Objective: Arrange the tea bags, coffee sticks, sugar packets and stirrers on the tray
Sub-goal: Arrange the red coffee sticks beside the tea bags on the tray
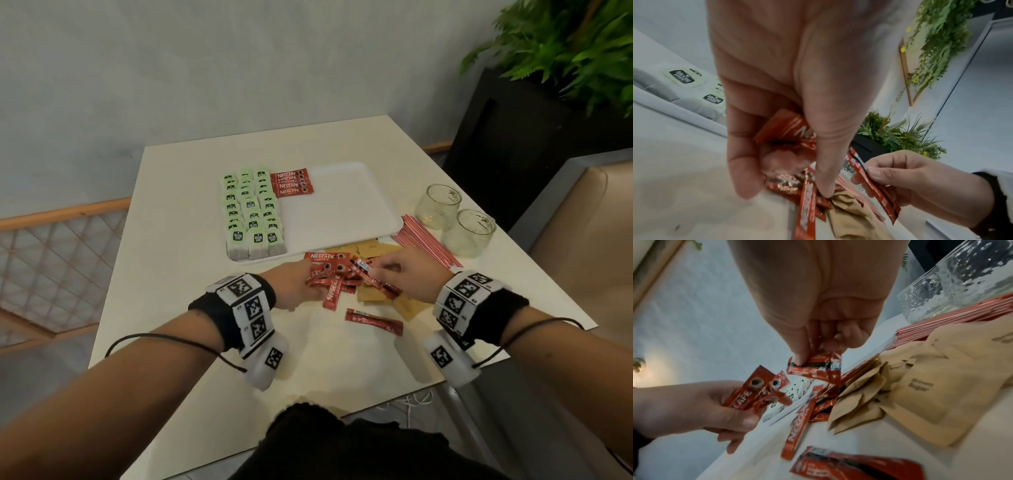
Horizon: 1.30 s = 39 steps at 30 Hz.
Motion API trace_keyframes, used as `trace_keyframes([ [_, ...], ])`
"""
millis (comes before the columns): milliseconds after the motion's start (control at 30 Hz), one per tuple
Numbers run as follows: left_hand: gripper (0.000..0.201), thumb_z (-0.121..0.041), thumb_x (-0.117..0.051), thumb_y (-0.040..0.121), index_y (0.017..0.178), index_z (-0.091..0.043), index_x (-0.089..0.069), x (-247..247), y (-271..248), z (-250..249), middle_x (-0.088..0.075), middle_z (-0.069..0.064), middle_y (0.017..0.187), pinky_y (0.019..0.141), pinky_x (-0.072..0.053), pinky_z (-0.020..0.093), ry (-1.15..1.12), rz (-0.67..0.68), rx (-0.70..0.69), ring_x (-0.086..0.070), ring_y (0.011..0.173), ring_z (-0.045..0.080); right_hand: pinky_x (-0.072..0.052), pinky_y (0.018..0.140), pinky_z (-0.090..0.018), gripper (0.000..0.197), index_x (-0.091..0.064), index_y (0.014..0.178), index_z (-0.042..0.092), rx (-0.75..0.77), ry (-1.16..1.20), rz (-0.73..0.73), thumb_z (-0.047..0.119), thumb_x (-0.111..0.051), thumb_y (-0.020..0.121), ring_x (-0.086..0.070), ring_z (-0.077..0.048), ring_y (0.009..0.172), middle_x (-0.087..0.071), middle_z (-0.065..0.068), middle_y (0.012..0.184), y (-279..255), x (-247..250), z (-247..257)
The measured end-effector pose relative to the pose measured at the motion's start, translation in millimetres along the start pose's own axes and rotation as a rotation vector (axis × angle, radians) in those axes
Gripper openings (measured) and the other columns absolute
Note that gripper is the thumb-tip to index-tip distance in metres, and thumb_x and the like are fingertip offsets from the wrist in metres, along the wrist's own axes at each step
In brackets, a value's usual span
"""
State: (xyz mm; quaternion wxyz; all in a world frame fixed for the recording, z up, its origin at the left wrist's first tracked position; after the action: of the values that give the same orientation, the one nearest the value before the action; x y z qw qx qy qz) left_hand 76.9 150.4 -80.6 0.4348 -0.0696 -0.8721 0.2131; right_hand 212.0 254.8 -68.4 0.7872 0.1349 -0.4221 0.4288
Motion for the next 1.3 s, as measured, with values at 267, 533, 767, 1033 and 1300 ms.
trace_keyframes([
  [267, 0.013, -0.012, -0.056, 0.096, 0.084, -0.009, -0.053, 44, 6, -8, -0.067, 0.006, 0.068, 0.062, -0.06, 0.032, -0.571, -0.283, 0.003, -0.062, 0.05, 0.013, -0.052, 0.064, -0.034, 0.016, -0.052, 0.087, 0.017, 0.052, 0.177, -0.13, 0.023, -0.045, 0.1, -0.065, -0.01, 0.064, -0.073, -0.001, 0.075, 16, 19, 19],
  [533, 0.022, -0.024, -0.066, 0.093, 0.08, -0.012, -0.053, 66, 22, -13, -0.048, 0.0, 0.058, 0.05, -0.047, 0.025, -1.006, -0.338, 0.001, -0.046, 0.046, 0.012, -0.044, 0.075, -0.035, 0.027, -0.053, 0.121, 0.022, 0.086, 0.121, -0.18, 0.033, -0.039, 0.102, -0.055, -0.012, 0.081, -0.057, 0.001, 0.094, 40, 41, 44],
  [767, 0.019, -0.025, -0.075, 0.086, 0.089, -0.008, -0.068, 89, 23, -13, -0.047, -0.001, 0.053, 0.044, -0.043, 0.022, -0.965, -0.395, -0.02, -0.042, 0.043, 0.012, -0.033, 0.087, -0.028, 0.023, -0.057, 0.119, 0.014, 0.217, -0.15, -0.254, 0.014, -0.04, 0.102, -0.044, -0.019, 0.104, -0.055, -0.001, 0.11, 55, 52, 57],
  [1033, 0.027, -0.027, -0.073, 0.087, 0.072, -0.011, -0.057, 96, 31, 0, -0.049, 0.001, 0.051, 0.041, -0.04, 0.022, -0.809, -0.446, 0.01, -0.042, 0.04, 0.012, -0.039, 0.081, -0.026, 0.014, -0.059, 0.109, 0.021, 0.301, -0.1, -0.207, 0.027, -0.053, 0.098, -0.05, -0.008, 0.089, -0.055, 0.009, 0.101, 74, 51, 70],
  [1300, 0.023, -0.022, -0.071, 0.088, 0.074, -0.01, -0.058, 122, 36, 31, -0.052, 0.001, 0.052, 0.041, -0.042, 0.023, -0.855, -0.605, 0.046, -0.043, 0.038, 0.012, -0.047, 0.062, -0.011, 0.015, -0.071, 0.088, 0.011, 0.045, 0.397, -0.241, 0.026, -0.071, 0.087, -0.057, -0.004, 0.055, -0.069, 0.003, 0.069, 112, 72, 39],
])
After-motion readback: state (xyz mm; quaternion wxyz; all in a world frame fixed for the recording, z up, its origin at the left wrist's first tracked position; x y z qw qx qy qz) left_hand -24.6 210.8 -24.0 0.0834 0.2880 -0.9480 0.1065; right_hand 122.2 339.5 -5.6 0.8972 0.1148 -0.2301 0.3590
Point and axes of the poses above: each hand's wrist, its own y-axis towards the middle knuckle, its own x-axis out of the back of the hand, z = x × y, the point moved 9 cm from there along y, towards the middle knuckle
